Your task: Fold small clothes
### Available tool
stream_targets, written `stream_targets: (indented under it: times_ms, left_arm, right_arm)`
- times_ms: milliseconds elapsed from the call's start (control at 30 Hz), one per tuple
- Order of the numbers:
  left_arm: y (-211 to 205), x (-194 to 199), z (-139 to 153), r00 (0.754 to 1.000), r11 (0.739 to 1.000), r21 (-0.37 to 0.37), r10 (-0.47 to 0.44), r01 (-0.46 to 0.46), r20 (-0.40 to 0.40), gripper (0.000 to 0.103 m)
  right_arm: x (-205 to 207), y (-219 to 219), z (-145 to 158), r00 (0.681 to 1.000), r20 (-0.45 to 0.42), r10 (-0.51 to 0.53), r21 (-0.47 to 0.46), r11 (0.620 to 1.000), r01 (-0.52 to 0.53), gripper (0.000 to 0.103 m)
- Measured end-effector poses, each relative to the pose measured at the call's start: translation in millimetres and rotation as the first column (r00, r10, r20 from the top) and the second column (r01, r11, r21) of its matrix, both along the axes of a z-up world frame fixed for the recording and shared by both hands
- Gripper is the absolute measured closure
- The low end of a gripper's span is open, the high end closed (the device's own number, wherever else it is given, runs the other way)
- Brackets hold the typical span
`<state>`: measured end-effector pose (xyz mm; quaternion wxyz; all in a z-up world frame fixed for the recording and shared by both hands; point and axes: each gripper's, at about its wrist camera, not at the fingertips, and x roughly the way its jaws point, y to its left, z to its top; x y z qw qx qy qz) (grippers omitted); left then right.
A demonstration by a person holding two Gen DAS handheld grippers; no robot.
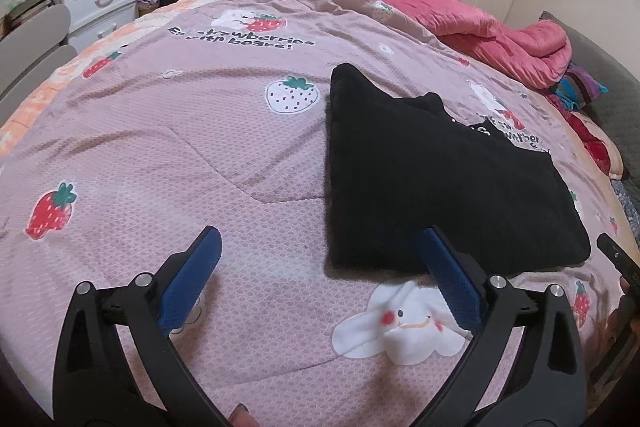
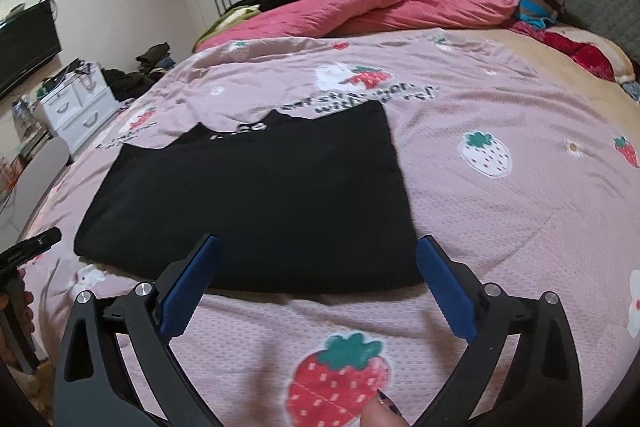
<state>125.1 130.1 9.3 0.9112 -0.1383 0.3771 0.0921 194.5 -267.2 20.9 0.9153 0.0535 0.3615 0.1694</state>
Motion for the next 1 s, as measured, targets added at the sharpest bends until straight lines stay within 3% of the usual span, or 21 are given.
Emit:
stream_targets:
  times_ms: [333,533,733,1000]
  left_arm:
    - [14,-7,5,0.998,0.997,0.037,0.064,-0.065,0.011,0.009]
    - [22,-10,10,0.994,0.991,0.077,0.111,-0.112,0.017,0.009]
    - [33,-11,11,0.989,0.987,0.068,0.142,-0.144,0.028,0.009]
    - [33,-1,12,0.988,0.986,0.072,0.151,-0.153,0.03,0.009]
  right_arm:
    - [-16,46,4,0.993,0.045,0.109,-0.044,0.993,-0.107,0.005]
    - [-26,72,5,0.981,0.091,0.169,-0.131,0.979,-0.156,0.005]
    - [-41,103,4,0.959,0.125,0.255,-0.209,0.952,-0.226,0.005]
    - [-54,151,1,0.927,0.109,0.358,-0.205,0.921,-0.332,0.005]
